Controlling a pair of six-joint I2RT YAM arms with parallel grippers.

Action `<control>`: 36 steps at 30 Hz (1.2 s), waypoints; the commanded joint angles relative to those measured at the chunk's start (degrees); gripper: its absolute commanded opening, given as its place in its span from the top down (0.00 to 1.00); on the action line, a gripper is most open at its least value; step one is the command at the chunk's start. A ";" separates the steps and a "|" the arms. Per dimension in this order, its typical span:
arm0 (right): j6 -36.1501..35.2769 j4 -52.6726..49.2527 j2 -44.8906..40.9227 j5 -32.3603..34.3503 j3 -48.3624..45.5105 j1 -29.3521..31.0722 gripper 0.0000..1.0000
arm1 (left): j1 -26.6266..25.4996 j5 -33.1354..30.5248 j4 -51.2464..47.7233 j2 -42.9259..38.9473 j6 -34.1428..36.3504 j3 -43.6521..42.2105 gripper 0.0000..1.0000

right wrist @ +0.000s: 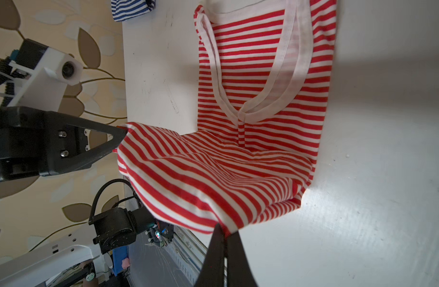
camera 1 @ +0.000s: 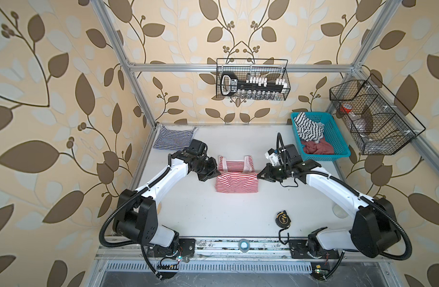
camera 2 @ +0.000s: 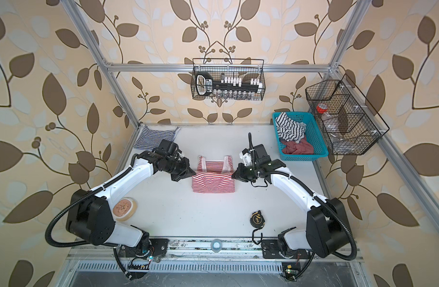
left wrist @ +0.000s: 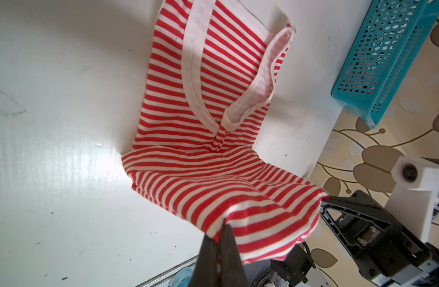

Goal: Fold and stack the tank tops

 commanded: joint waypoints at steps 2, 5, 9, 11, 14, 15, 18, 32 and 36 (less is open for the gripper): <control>-2.01 1.48 4.22 -3.10 3.32 -1.44 1.00 | 1.99 2.58 1.63 3.62 2.58 3.47 1.00; -2.42 2.07 7.38 -3.98 4.82 -2.32 1.00 | 3.01 4.19 2.90 6.83 2.75 4.73 1.00; -3.05 2.45 11.56 -5.12 7.45 -3.31 1.00 | 3.77 4.97 2.75 11.16 3.95 7.65 1.00; -3.16 2.54 13.80 -5.52 8.72 -3.77 1.00 | 4.21 5.54 2.52 13.59 4.70 9.69 1.00; -3.09 3.20 16.67 -6.07 10.27 -4.48 1.00 | 4.92 6.39 2.10 17.02 5.54 12.47 1.00; -2.98 3.54 17.57 -6.30 10.80 -4.65 1.00 | 5.17 6.69 2.05 18.13 5.62 13.19 1.00; -2.98 3.94 20.29 -6.99 12.65 -5.23 1.00 | 5.87 7.07 2.01 20.53 5.93 14.99 1.00; -2.99 4.82 30.88 -8.56 19.20 -8.13 1.00 | 7.78 8.97 2.19 31.52 6.20 24.08 1.00; -2.94 5.00 33.55 -8.92 20.26 -8.63 1.00 | 8.19 9.36 1.62 34.06 6.54 26.26 1.00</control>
